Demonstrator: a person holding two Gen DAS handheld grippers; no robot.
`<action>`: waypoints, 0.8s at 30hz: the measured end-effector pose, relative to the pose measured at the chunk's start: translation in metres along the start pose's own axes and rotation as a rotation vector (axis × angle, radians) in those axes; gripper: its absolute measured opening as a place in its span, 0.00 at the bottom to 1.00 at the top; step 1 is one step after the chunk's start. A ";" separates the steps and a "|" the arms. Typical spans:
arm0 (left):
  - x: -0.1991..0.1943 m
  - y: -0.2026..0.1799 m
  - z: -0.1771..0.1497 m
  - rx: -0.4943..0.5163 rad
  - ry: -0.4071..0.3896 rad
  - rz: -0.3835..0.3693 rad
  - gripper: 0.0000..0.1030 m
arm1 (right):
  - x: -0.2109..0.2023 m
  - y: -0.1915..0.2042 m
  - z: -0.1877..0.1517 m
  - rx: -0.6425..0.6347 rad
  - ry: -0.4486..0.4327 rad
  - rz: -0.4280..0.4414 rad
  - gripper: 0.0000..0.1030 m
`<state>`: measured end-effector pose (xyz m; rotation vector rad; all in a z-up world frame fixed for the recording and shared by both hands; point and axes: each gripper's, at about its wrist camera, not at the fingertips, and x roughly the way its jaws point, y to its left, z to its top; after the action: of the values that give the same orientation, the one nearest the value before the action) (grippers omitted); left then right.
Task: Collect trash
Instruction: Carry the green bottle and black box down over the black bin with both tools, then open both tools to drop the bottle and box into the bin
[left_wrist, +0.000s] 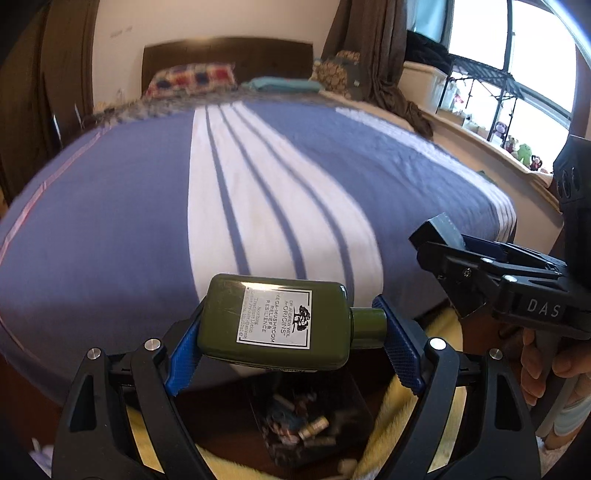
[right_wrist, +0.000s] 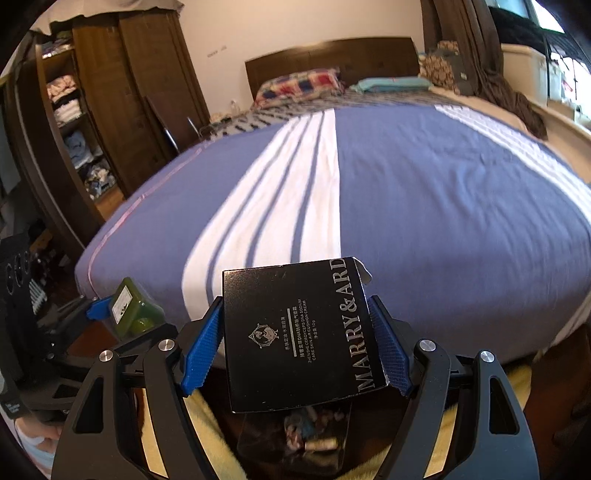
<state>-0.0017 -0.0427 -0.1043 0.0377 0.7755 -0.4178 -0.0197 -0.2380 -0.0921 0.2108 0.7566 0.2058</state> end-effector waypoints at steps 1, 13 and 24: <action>0.004 0.003 -0.008 -0.016 0.019 -0.002 0.78 | 0.002 -0.001 -0.006 0.003 0.017 -0.006 0.74; 0.053 0.030 -0.084 -0.080 0.216 0.029 0.78 | 0.054 -0.012 -0.077 0.024 0.227 -0.075 0.74; 0.118 0.041 -0.127 -0.093 0.416 0.028 0.78 | 0.110 -0.023 -0.115 0.072 0.397 -0.059 0.74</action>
<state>0.0031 -0.0234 -0.2812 0.0492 1.2025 -0.3504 -0.0194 -0.2183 -0.2511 0.2179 1.1640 0.1658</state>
